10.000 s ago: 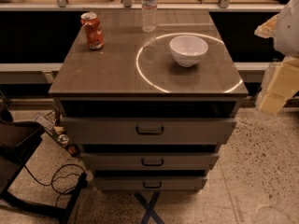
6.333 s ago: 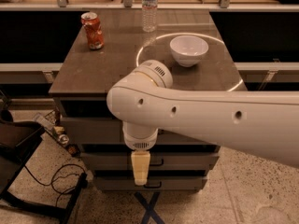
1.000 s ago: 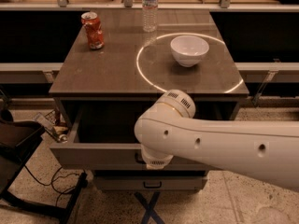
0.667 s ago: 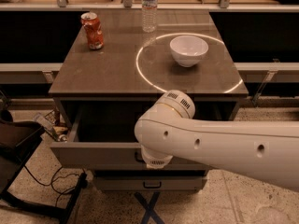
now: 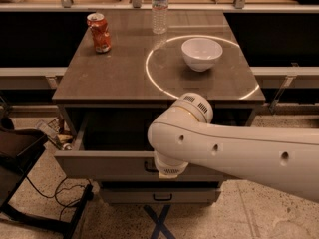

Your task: Open top drawer

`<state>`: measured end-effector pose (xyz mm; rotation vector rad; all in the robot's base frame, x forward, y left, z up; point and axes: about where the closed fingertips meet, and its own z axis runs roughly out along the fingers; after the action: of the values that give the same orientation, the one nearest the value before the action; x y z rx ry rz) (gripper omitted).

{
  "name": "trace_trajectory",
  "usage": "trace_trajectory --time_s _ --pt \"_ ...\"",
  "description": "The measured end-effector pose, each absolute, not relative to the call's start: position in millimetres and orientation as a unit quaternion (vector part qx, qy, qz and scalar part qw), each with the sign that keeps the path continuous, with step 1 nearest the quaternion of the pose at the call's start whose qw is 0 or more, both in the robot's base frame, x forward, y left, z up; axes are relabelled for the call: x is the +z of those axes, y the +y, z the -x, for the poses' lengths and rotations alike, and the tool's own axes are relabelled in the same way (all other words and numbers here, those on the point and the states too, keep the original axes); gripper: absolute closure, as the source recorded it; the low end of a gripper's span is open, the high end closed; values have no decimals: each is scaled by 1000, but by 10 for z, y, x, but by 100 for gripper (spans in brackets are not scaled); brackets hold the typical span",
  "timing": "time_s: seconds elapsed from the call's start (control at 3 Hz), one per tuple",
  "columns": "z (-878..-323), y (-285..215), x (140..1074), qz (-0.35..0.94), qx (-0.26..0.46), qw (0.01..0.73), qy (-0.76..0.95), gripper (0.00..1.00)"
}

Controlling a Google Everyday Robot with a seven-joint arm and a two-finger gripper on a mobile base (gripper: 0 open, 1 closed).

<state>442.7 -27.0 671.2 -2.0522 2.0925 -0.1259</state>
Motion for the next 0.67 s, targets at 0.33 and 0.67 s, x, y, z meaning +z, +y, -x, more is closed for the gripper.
trace_trajectory --time_s 0.33,0.67 --pt "-4445 -316 6746 697 -41 104 709 100" --pt "-4445 -316 6746 697 -41 104 709 100"
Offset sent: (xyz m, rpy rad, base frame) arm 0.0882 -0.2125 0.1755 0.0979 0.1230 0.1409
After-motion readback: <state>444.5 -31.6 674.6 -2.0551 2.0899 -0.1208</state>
